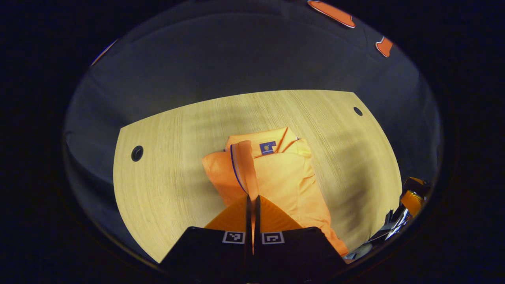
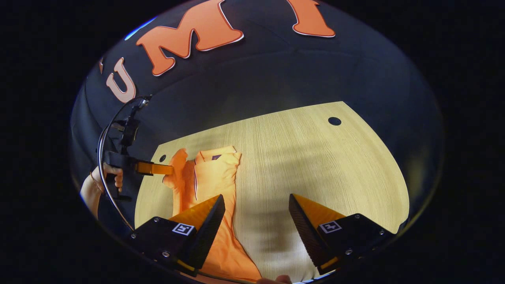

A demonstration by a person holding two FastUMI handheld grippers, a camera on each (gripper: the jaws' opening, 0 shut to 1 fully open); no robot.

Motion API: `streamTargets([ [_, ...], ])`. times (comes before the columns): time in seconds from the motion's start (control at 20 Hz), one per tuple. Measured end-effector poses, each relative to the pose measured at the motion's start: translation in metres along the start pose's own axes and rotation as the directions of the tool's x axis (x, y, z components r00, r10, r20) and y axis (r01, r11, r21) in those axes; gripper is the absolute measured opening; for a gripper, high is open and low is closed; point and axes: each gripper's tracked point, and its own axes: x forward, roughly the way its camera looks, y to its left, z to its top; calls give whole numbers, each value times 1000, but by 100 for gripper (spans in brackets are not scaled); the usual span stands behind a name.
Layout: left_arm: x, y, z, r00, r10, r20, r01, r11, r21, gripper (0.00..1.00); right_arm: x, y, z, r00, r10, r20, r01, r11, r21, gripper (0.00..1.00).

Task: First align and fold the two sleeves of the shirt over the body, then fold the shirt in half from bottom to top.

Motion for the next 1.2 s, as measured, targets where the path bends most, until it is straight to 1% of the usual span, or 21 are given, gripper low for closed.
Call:
streamTargets([
  [0.1, 7, -12, 0, 1000, -7, -18, 7, 1000, 5, 1, 3, -1, -4, 1000, 10, -10, -10, 1000, 7, 99],
  [0.2, 17, -17, -3, 999, 23, -47, -21, 999, 36, 1, 5, -3, -10, 1000, 13, -23, -13, 1000, 17, 99],
  [0.3, 26, -27, -7, 997, 32, -71, -28, 998, 54, 1, 6, -8, -15, 999, 9, -37, -8, 1000, 18, 99],
  [0.4, 38, -38, -8, 996, 25, -89, -21, 999, 48, 2, 9, -12, -20, 999, 4, -54, -3, 1000, 19, 99],
  [0.5, 47, -46, -8, 995, 19, -98, -16, 999, 37, 5, 11, -15, -24, 998, 3, -68, -1, 1000, 31, 99],
  [0.55, 52, -49, -9, 995, 16, -101, -13, 999, 30, 5, 13, -18, -27, 997, 2, -74, 1, 999, 36, 99],
  [0.6, 53, -55, -6, 995, 1, -101, 2, 1000, 26, 5, 13, -21, -28, 997, -2, -77, 5, 999, 40, 99],
  [0.65, 62, -59, -12, 994, -10, -106, 13, 1000, 25, 15, 14, -25, -28, 997, -6, -79, 10, 999, 42, 99],
  [0.7, 61, -63, -12, 994, -21, -109, 24, 999, 26, 14, 14, -26, -29, 997, -8, -81, 12, 999, 45, 99],
  [0.8, 58, -67, -12, 993, -31, -117, 34, 999, 24, 41, 15, -28, -31, 996, -11, -87, 15, 999, 51, 99],
  [0.9, 60, -70, -13, 992, -34, -123, 37, 999, 21, 78, 17, -28, -33, 996, -12, -94, 17, 999, 51, 99],
  [0.95, 60, -70, -16, 992, -33, -118, 35, 999, 15, 100, 17, -27, -33, 995, -13, -97, 17, 999, 48, 99],
  [1.2, 46, -63, -20, 997, -41, -70, 38, 999, -38, 99, 20, -14, -39, 994, -5, -111, 7, 1000, 25, 99],
])
